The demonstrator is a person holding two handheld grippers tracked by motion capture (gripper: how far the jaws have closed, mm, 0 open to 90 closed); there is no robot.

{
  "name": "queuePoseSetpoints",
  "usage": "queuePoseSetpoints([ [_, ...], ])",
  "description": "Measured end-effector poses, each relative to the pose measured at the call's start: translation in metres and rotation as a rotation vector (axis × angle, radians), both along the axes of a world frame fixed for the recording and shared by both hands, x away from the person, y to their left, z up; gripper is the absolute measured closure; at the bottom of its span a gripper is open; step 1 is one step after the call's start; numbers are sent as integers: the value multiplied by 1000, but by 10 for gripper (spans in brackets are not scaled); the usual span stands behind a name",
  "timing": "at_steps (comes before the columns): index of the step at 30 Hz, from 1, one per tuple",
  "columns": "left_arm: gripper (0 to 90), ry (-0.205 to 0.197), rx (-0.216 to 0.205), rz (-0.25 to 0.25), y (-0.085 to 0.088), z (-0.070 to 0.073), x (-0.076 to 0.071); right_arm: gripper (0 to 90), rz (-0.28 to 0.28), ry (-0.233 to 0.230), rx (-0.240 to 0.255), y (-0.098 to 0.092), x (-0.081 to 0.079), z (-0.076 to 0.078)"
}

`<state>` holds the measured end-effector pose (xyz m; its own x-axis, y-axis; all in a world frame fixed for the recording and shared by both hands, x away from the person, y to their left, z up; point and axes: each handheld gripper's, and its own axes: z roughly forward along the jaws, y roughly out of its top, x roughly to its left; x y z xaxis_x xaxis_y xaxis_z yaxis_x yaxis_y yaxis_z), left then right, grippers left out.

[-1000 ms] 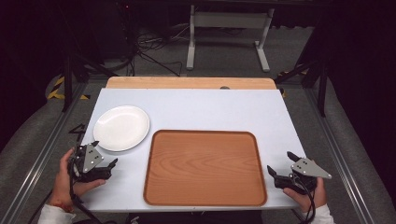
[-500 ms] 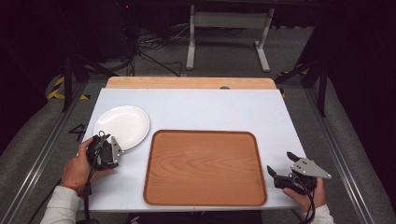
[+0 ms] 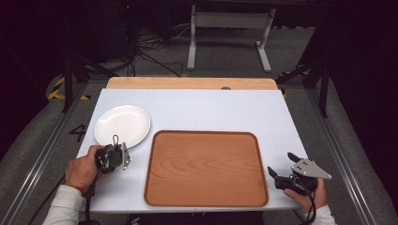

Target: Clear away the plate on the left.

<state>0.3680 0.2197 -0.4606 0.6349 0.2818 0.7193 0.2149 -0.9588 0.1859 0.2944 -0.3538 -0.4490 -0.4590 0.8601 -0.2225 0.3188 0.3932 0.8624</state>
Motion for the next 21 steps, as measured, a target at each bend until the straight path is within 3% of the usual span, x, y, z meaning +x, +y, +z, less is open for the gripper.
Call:
queuePoseSetpoints([
  [1, 818, 0, 0, 0, 0, 0, 0, 119, 0, 0, 0, 0, 0, 0],
  [4, 849, -60, 26, -27, -4, 4, -1, 119, -1, 0, 0, 0, 0, 0],
  [7, 869, -84, 14, -34, -6, 5, 1, 119, -5, -8, -12, 0, 0, 1],
  [9, 872, -99, 30, -39, -8, 6, 2, 119, 0, -9, -13, 1, 0, 1],
  [10, 872, -107, 26, -37, -9, 7, 2, 119, 2, -9, -18, 1, -1, 1],
  [13, 874, -117, -38, -37, -6, 12, 2, 119, 0, -8, -16, 0, -1, 1],
  [17, 871, -140, -53, -39, -4, 15, -1, 120, -1, -8, -15, 0, 0, 0],
  [18, 870, -137, -84, -46, -6, 18, -5, 119, 2, -8, -17, 1, 0, 1],
  [21, 868, -149, -84, -52, -9, 23, -6, 119, 0, -9, -16, 1, 0, 1],
])
